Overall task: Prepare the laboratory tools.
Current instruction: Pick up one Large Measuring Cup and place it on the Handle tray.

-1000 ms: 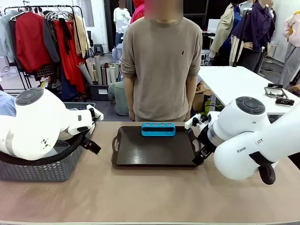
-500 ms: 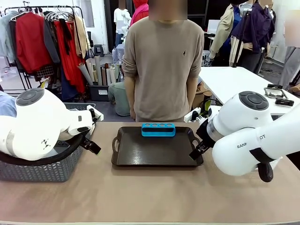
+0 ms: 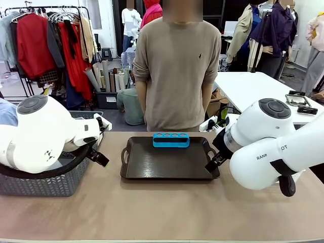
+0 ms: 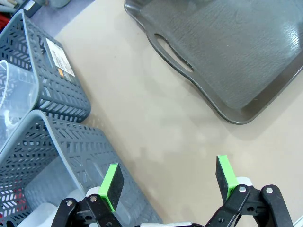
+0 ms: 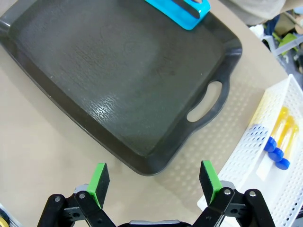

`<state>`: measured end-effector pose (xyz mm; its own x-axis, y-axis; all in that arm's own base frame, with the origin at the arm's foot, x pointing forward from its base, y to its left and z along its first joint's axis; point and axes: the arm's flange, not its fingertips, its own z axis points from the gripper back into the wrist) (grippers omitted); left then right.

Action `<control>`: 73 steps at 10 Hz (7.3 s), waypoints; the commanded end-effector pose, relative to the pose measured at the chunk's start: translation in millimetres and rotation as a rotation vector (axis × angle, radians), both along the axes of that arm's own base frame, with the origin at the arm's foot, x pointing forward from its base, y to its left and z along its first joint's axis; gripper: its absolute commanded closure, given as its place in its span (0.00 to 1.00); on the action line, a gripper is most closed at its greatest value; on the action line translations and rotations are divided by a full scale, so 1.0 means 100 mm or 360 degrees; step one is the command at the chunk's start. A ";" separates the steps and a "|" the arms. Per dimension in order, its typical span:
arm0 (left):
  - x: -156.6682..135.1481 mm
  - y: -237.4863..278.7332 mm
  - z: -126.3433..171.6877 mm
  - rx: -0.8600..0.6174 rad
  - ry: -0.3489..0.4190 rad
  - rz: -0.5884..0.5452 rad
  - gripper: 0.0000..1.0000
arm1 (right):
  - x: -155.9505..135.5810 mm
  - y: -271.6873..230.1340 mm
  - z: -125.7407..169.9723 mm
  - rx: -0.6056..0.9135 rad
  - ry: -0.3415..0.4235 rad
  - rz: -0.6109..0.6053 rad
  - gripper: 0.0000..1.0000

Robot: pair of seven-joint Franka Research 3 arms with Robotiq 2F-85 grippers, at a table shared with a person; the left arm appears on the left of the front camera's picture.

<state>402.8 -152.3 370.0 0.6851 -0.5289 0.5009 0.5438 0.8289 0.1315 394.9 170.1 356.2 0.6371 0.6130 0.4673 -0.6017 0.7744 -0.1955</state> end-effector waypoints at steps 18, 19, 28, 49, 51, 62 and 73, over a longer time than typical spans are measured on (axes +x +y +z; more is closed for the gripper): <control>-0.01 0.52 1.72 -0.0451 0.0205 -0.0393 0.00 | 0.00 -0.19 1.79 0.0540 0.0165 0.0204 0.00; -0.12 0.42 1.75 -0.0374 0.0200 -0.0360 0.00 | -0.01 -0.21 1.78 0.0520 0.0137 0.0192 0.00; -0.11 0.72 2.39 -0.0293 0.0190 -0.0557 0.00 | -0.20 -0.42 2.63 0.0685 0.0147 0.0382 0.00; -0.16 1.18 3.28 -0.0417 -0.0162 -0.0602 0.00 | -0.44 -1.96 3.79 0.0714 0.0066 0.0550 0.00; -0.16 1.18 3.28 -0.0417 -0.0162 -0.0602 0.00 | -0.44 -1.96 3.79 0.0714 0.0066 0.0550 0.00; -0.16 1.18 3.28 -0.0417 -0.0162 -0.0602 0.00 | -0.44 -1.96 3.79 0.0714 0.0066 0.0550 0.00; 0.53 1.62 2.30 0.0242 0.0144 0.0158 0.00 | -0.44 -1.96 3.79 0.0714 0.0066 0.0550 0.00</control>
